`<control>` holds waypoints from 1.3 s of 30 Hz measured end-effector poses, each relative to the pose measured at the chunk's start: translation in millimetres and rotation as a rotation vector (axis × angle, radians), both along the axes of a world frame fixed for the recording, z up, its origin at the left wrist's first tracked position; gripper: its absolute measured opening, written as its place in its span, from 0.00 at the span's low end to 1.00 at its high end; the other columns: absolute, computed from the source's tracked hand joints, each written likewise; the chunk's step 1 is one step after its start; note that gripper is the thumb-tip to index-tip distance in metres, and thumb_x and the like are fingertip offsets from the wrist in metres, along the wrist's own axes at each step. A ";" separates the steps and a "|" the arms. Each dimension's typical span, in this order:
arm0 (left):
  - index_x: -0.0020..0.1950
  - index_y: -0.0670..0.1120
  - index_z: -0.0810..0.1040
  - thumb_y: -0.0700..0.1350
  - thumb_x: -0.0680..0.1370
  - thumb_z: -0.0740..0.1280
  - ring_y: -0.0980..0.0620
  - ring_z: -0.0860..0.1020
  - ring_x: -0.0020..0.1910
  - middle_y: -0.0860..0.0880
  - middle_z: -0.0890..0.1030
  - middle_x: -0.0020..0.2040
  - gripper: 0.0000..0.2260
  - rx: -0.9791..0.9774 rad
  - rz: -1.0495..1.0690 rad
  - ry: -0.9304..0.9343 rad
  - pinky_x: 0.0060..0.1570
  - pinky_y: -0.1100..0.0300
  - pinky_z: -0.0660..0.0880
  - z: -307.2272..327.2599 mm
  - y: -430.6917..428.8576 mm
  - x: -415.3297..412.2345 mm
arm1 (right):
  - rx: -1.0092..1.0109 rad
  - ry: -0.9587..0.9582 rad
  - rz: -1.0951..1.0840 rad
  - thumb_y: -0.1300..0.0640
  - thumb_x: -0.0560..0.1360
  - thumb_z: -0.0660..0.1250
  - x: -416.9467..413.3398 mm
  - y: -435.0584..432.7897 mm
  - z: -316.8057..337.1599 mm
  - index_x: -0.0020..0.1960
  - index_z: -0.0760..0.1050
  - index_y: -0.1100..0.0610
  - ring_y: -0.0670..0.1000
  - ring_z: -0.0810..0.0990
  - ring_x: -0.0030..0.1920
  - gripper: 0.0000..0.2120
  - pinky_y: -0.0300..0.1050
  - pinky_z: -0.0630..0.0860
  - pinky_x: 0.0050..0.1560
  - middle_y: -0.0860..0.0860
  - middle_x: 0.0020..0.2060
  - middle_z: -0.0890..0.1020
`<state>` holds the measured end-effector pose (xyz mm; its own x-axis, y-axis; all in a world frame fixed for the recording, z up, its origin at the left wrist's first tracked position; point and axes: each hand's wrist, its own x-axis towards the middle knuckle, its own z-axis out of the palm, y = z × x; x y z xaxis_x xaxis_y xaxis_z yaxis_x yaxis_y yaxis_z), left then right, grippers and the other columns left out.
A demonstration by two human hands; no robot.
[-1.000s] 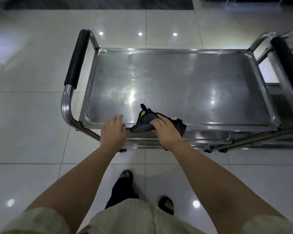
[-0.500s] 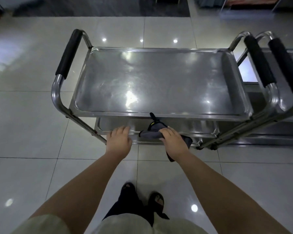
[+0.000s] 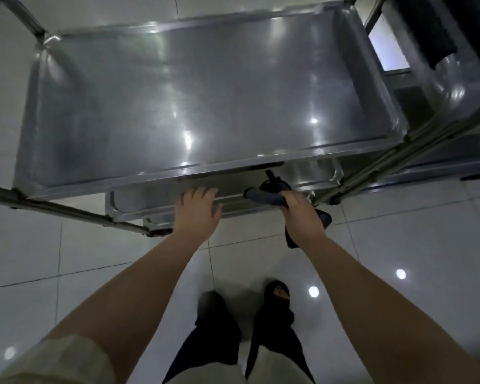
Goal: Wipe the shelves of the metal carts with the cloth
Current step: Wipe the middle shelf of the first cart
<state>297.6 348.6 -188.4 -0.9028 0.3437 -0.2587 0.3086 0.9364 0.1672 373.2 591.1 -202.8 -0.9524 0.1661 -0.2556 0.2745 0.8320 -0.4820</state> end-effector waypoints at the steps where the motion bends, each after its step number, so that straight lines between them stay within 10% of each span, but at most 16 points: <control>1: 0.71 0.52 0.68 0.54 0.79 0.60 0.44 0.67 0.68 0.48 0.73 0.67 0.21 0.010 0.003 0.019 0.68 0.44 0.60 -16.9 6.7 -3.7 | -0.002 0.039 0.009 0.62 0.80 0.60 -3.7 7.1 -17.0 0.70 0.68 0.61 0.61 0.71 0.66 0.18 0.54 0.67 0.66 0.59 0.67 0.72; 12: 0.66 0.51 0.75 0.54 0.76 0.60 0.42 0.73 0.60 0.47 0.77 0.62 0.20 0.251 -0.025 0.227 0.57 0.49 0.67 -205.2 77.4 -59.5 | 0.099 0.445 0.185 0.72 0.69 0.68 -42.4 90.9 -193.0 0.64 0.72 0.64 0.59 0.73 0.58 0.24 0.44 0.64 0.61 0.62 0.57 0.79; 19: 0.65 0.51 0.75 0.56 0.72 0.60 0.41 0.71 0.64 0.46 0.75 0.65 0.23 0.287 -0.077 0.391 0.60 0.48 0.67 -244.7 96.0 -121.6 | 0.197 0.642 0.125 0.60 0.78 0.59 -61.6 138.1 -223.7 0.64 0.73 0.65 0.56 0.71 0.61 0.17 0.46 0.65 0.63 0.62 0.59 0.78; 34: 0.67 0.54 0.73 0.64 0.73 0.52 0.45 0.68 0.68 0.50 0.74 0.67 0.28 0.183 -0.113 0.399 0.65 0.46 0.64 -263.9 139.9 -176.5 | 0.448 0.637 -0.229 0.60 0.80 0.57 -140.4 204.3 -210.7 0.63 0.72 0.59 0.63 0.74 0.56 0.14 0.54 0.71 0.55 0.61 0.56 0.77; 39: 0.69 0.53 0.72 0.62 0.76 0.54 0.45 0.67 0.70 0.50 0.73 0.69 0.25 0.215 -0.114 0.475 0.68 0.46 0.64 -271.1 145.2 -189.8 | 0.504 0.336 -0.162 0.50 0.80 0.58 -134.8 203.0 -243.7 0.68 0.68 0.52 0.60 0.72 0.62 0.17 0.54 0.69 0.58 0.56 0.63 0.75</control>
